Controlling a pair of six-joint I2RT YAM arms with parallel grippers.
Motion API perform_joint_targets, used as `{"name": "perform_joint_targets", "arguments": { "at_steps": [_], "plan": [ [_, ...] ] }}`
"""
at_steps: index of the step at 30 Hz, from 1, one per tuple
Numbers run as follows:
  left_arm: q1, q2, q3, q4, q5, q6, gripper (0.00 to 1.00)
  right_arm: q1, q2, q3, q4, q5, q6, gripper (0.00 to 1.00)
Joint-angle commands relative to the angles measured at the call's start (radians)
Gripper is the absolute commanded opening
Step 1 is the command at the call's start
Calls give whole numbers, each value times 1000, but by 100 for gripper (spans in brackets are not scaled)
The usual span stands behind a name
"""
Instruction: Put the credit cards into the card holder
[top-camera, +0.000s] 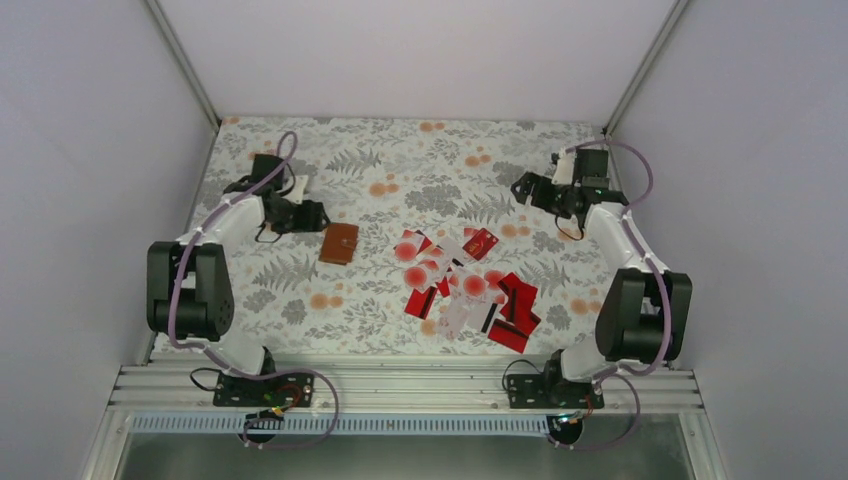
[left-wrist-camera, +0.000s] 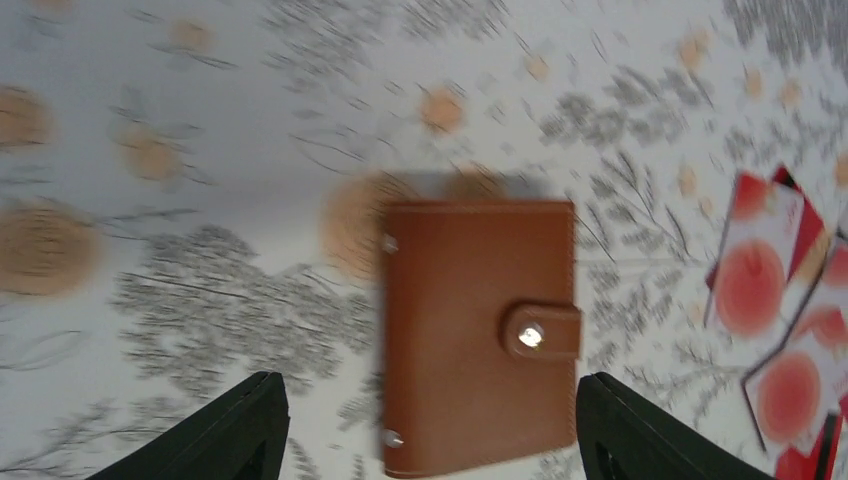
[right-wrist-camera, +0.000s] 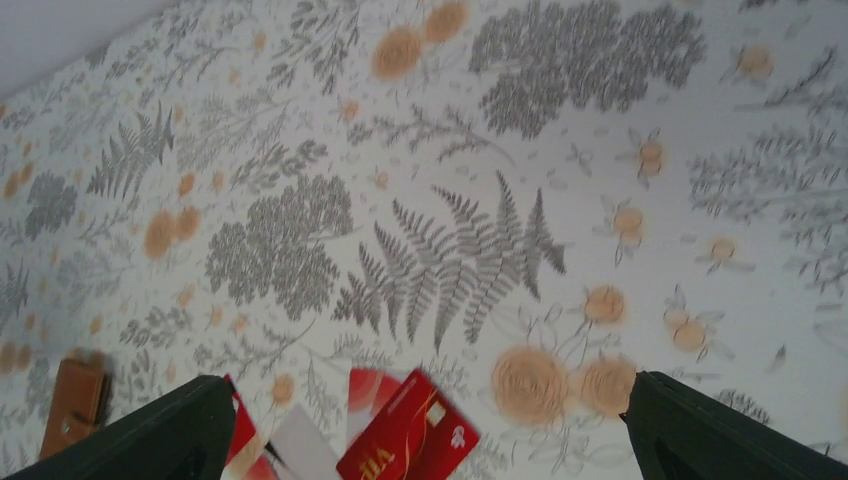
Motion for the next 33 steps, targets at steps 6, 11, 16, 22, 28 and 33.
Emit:
{"name": "perform_joint_targets", "arguments": {
  "at_steps": [6,11,16,22,28,33],
  "plan": [
    [-161,35,-10,-122,-142,-24,64,21,-143,-77,-87,-49,9,99],
    [-171,10,-39,-138,-168,-27,61,24,-248,-68,-89,-17,-9,99],
    [-173,16,-74,-115,-165,-26,57,24,-319,-3,-101,105,-21,99],
    [-176,68,-63,-91,-179,-32,51,23,-400,65,-44,230,17,99],
    [-177,105,-48,-76,-205,-36,45,23,-450,40,-46,449,149,97],
    [-177,154,-21,-71,-217,-31,40,22,-461,15,-68,399,96,99]
  ]
}}
